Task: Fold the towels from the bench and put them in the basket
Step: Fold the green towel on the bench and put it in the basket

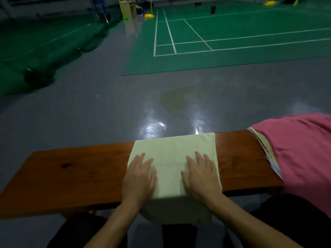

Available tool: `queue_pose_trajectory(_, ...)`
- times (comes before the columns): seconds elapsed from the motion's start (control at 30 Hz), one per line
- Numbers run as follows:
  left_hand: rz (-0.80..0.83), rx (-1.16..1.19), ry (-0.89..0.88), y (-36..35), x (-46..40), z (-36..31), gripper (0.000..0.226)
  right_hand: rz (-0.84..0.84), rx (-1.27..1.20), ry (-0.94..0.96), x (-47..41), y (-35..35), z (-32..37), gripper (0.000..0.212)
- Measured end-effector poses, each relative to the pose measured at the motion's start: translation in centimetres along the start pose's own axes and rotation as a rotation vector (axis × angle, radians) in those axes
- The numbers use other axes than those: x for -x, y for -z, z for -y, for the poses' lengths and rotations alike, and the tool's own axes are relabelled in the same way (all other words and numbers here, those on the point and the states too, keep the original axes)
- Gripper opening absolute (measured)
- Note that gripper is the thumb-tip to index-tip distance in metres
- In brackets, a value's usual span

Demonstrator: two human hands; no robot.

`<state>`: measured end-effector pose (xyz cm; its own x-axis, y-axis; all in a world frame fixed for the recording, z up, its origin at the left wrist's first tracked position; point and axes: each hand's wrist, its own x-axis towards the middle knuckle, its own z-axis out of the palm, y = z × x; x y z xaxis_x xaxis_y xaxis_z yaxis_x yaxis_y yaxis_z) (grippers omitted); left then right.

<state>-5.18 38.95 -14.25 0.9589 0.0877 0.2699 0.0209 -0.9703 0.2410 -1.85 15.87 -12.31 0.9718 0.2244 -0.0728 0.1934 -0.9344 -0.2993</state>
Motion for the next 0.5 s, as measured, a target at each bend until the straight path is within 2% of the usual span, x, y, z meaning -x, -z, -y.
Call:
queue_pose_trajectory(0.07,0.194,-0.054,-0.050,-1.2,0.7,-1.6,0.065,0.057,0.086,0.007,1.0,-1.2,-0.3,0.080)
queue_pose_trajectory(0.13,0.277,-0.082,-0.017,-1.5,0.3,-2.1,0.074,0.035,0.112,0.045,-0.3,-1.6,-1.6,0.083)
queue_pose_trajectory(0.23,0.263,-0.068,0.016,-1.2,-0.8,-1.6,0.079,0.025,0.119,0.091,-2.8,-0.6,-4.2,0.076)
queue_pose_trajectory(0.37,0.295,-0.099,0.040,-0.9,-1.2,-0.7,0.083,0.015,0.134,0.018,-3.9,0.8,-7.5,0.072)
queue_pose_trajectory(0.5,0.107,-0.138,0.117,0.0,-1.1,1.5,0.064,-0.122,0.183,-0.114,-2.7,2.1,-8.7,0.055)
